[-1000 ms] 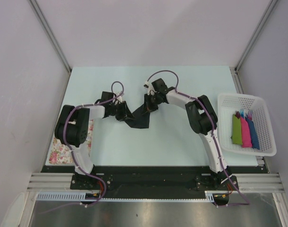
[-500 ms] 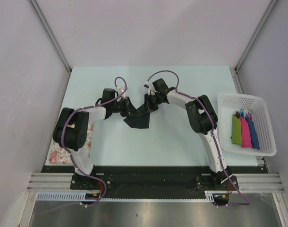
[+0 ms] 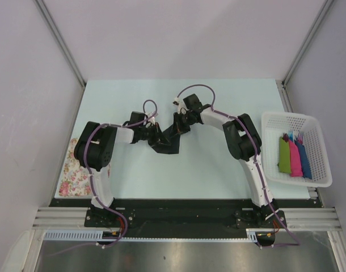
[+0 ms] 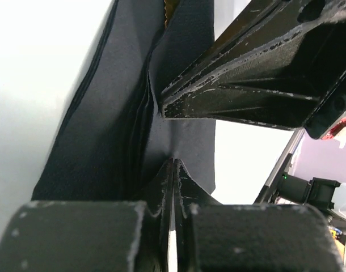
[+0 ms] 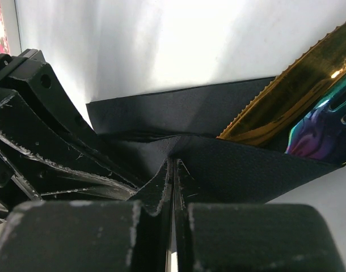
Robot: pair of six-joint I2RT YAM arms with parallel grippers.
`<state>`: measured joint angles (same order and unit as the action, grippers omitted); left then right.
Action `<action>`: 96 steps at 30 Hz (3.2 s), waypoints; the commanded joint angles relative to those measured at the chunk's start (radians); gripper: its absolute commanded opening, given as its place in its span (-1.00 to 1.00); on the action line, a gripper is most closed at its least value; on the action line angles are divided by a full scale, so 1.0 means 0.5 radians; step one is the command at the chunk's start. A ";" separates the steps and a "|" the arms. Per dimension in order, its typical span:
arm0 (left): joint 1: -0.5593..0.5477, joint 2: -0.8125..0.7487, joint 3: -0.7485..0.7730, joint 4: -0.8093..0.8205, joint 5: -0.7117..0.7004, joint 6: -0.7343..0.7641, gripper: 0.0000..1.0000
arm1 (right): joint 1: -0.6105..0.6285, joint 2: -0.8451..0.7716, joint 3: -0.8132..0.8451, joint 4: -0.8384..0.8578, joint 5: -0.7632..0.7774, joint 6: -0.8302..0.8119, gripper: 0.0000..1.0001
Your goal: Place the utensils on the paper napkin and roll it up
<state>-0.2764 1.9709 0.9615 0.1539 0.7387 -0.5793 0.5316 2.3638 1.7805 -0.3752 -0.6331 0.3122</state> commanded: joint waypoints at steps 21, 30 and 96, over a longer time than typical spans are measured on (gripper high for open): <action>0.004 0.028 0.099 -0.351 -0.318 0.088 -1.00 | -0.035 -0.279 0.121 -0.075 0.152 -0.026 -0.99; 0.004 0.007 0.096 -0.363 -0.321 0.097 -1.00 | 0.020 -0.166 0.090 -0.072 0.226 -0.075 -1.00; -0.036 -0.039 0.047 -0.317 -0.235 0.152 -1.00 | 0.066 -0.015 -0.057 -0.127 0.180 -0.124 -0.95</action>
<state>-0.2962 1.9530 0.9970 0.0391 0.6827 -0.5560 0.5591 2.3093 1.7603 -0.4198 -0.5751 0.2821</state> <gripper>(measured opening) 0.005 0.036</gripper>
